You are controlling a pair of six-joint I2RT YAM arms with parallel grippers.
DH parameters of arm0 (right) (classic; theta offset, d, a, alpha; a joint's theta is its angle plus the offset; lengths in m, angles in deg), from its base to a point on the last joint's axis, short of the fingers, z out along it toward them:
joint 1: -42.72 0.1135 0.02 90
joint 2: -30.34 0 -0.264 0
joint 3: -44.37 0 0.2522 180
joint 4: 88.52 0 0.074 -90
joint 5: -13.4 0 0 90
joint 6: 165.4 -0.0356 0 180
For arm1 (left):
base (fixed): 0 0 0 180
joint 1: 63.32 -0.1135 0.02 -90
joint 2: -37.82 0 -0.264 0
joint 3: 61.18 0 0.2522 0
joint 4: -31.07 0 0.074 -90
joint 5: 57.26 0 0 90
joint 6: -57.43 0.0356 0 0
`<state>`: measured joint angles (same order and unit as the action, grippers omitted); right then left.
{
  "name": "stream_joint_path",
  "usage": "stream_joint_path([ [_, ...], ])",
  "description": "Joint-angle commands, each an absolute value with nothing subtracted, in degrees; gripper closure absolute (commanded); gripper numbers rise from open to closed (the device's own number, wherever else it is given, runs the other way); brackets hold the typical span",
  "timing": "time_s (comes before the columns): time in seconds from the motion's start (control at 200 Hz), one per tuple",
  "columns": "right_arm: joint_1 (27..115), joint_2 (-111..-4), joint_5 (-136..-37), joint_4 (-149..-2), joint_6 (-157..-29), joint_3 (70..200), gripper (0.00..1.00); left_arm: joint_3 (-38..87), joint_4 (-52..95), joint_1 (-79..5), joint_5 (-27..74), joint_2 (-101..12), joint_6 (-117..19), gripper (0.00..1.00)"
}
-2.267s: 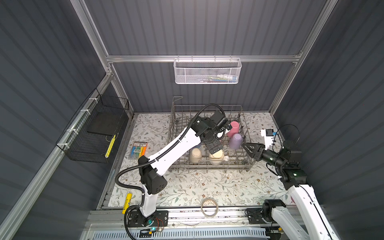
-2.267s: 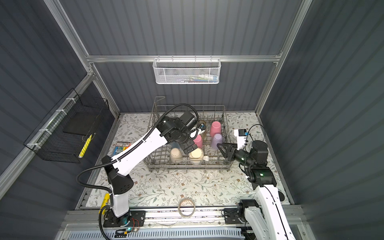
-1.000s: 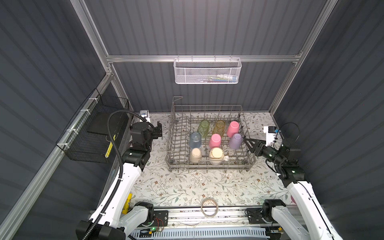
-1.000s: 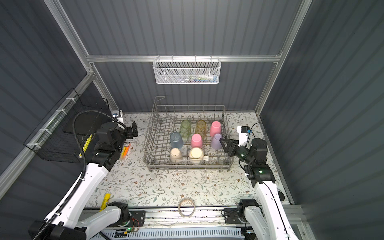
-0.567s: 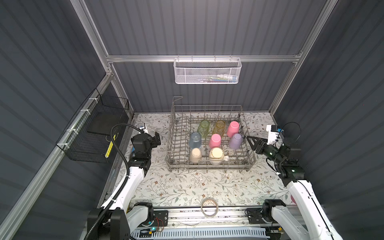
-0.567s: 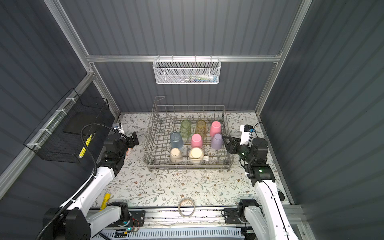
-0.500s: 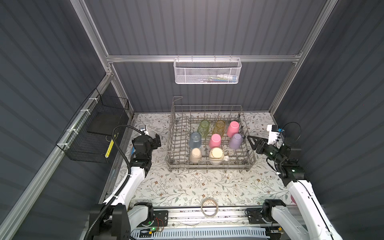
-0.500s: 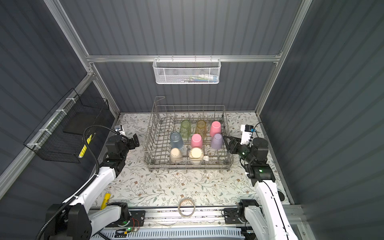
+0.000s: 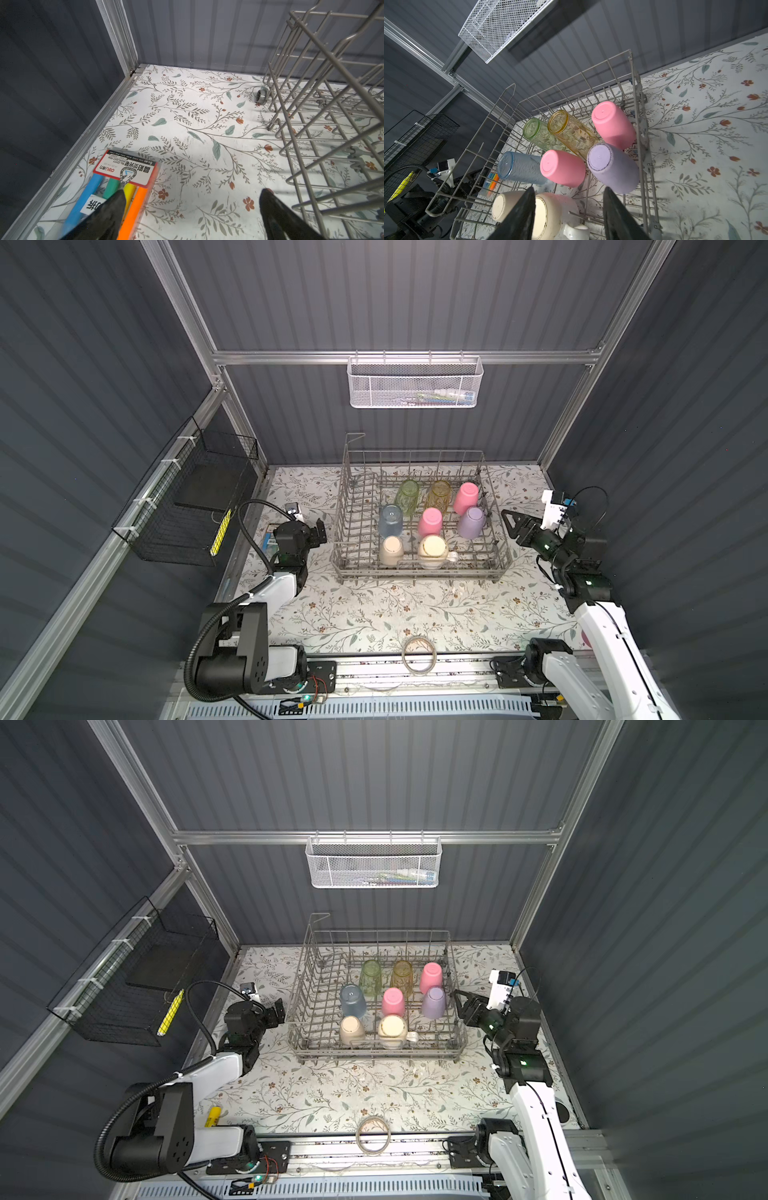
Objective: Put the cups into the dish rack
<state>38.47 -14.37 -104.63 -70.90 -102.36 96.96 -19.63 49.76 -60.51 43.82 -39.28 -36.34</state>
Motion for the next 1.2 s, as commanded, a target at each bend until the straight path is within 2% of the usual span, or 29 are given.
stream_joint_path([
  [0.0,37.73,-13.27,-103.77,-71.9,-102.01,95.73,0.47,-21.73,56.31,-61.12,42.64,-40.63,-36.89,0.0],
  [0.395,37.18,-13.34,-99.99,-71.66,-99.86,94.28,0.45,-23.12,64.29,-61.3,43.55,-48.53,-34.14,0.0],
  [0.645,37.18,-13.41,-88.35,-71.69,-96.37,91.42,0.41,-21.77,67.77,-61.39,42.63,-55.84,-33.8,0.0],
  [0.886,37.18,-13.84,-82.99,-78.98,-94.68,87.02,0.34,-21.8,71.43,-61.39,42.51,-59.81,-34.06,0.0],
  [1.196,37.18,-16.58,-72.82,-92.11,-87.95,80.32,0.3,-21.82,71.76,-61.39,42.94,-60.23,-34.22,0.0],
])
